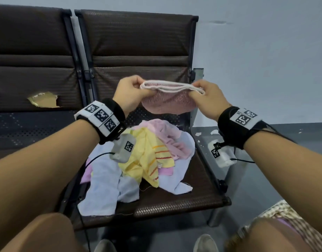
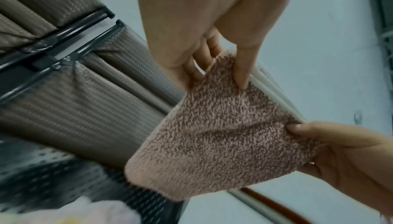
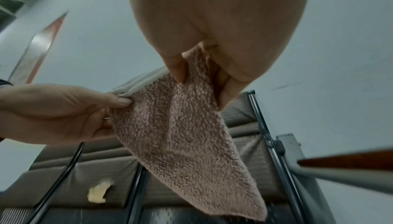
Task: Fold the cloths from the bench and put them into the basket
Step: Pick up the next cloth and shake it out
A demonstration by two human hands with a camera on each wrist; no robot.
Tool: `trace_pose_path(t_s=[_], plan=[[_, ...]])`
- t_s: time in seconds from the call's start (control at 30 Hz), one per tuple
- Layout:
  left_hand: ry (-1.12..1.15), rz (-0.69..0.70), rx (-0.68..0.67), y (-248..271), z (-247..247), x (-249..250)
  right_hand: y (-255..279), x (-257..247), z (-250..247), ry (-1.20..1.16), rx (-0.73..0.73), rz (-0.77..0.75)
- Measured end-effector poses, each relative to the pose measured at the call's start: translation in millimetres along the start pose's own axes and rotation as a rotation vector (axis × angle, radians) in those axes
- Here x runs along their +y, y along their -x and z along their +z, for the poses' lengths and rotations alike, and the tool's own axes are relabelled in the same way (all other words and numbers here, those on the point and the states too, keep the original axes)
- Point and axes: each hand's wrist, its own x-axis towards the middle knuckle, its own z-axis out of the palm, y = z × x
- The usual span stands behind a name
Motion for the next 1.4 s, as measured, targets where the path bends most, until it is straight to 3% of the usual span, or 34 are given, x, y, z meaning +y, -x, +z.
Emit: trace_pose_path(t_s=[0.1,0.23,0.37,0.47,0.53,0.67,0.8,0.97,1.03,1.1,1.17,1.23,1.33,1.4], plan=[[-0.216,-0.189,-0.211,38,1,-43,30,30,18,0.123,-0.313,0.104],[-0.417,-0.390,-0.611,84,1,-90,81,68,49,0.257,-0.712,0.214],[-0.377,-0.645,-0.926,109,1,-110,122,93,69,0.083,-0.952,0.512],[-0.354,-0.699,-1.045,109,2,-113,127,99,72,-0.087,-0.971,0.747],[-0.323,-0.689,-0.976,102,5,-117,118,101,74,-0.184,-0.871,0.816],[-0.243,-0.668,-0.534,78,13,-138,88,113,84,-0.244,-0.609,0.798],[-0.181,-0.598,-0.242,54,23,-159,69,133,106,-0.077,-0.295,0.568],[-0.436,-0.456,-0.049,38,28,-192,62,131,132,0.170,-0.042,0.290],[-0.475,-0.471,-0.023,40,29,-204,69,124,135,0.220,-0.071,0.078],[-0.517,-0.474,-0.001,44,29,-212,82,118,137,0.235,-0.311,-0.071],[-0.575,-0.371,0.073,53,26,-209,97,121,140,0.304,-0.607,-0.145],[-0.523,-0.242,0.012,68,25,-199,107,131,142,0.416,-0.783,-0.174],[-0.463,-0.164,-0.411,95,24,-191,114,141,141,0.453,-0.828,-0.155],[-0.606,-0.098,-0.629,110,24,-195,114,146,139,0.469,-0.844,-0.125]])
